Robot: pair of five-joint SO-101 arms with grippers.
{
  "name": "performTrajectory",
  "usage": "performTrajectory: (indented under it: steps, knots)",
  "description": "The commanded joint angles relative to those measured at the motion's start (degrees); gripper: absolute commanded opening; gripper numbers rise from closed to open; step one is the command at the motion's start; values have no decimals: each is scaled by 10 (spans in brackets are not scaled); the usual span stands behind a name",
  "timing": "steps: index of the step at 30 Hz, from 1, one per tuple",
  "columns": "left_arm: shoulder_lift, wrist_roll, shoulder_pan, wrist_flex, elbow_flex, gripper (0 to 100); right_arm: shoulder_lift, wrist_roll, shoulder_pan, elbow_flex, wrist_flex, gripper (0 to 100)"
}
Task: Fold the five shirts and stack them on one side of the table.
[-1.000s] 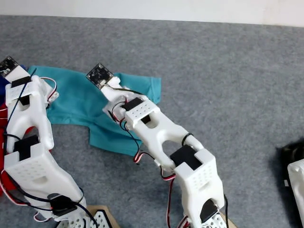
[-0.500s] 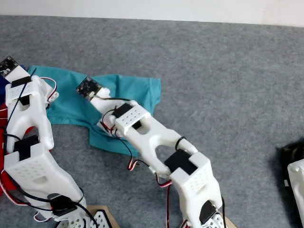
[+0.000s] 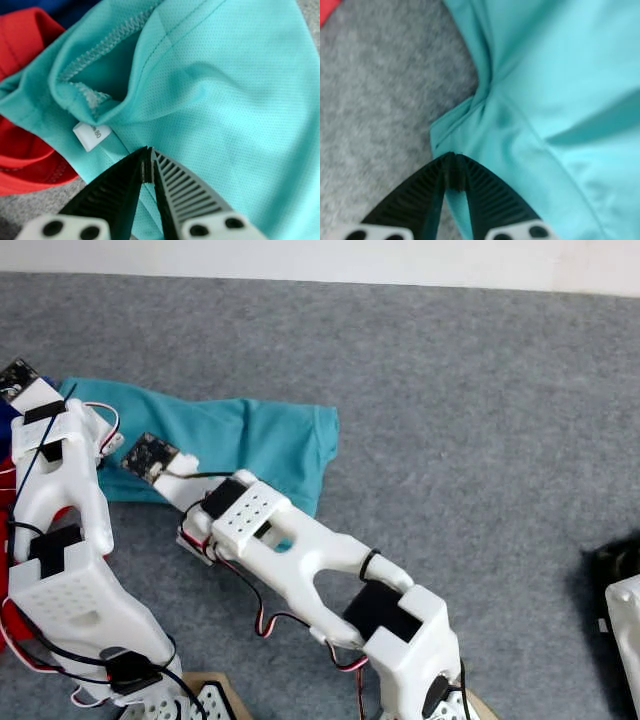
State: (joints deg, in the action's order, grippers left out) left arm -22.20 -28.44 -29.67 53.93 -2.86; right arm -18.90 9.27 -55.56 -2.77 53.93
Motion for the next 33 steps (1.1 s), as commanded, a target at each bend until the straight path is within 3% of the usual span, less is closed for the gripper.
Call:
performTrajectory:
  steps: [1, 12, 17, 19, 22, 25, 28, 33]
  knots:
    - [6, 1, 13, 4, 24, 7, 37, -8, -10, 15, 15, 8]
    - [8, 3, 13, 9, 44, 7, 78, -8, 63, 68, 15, 8]
    - [58, 4, -7, 116, 126, 7, 130, -12, 82, 49, 58, 8]
    - [82, 12, -9, 151, 139, 7, 182, -37, 73, 14, 73, 8]
    - [110, 79, -9, 193, 140, 7, 280, -34, 50, -82, 64, 18]
    - [121, 119, -17, 221, 128, 7, 370, -18, 16, -204, 34, 111]
    - [121, 119, -40, 203, 93, 7, 412, -5, 7, -317, -17, 183]
    - [121, 118, -58, 135, 10, 7, 399, -4, 12, -375, -63, 183]
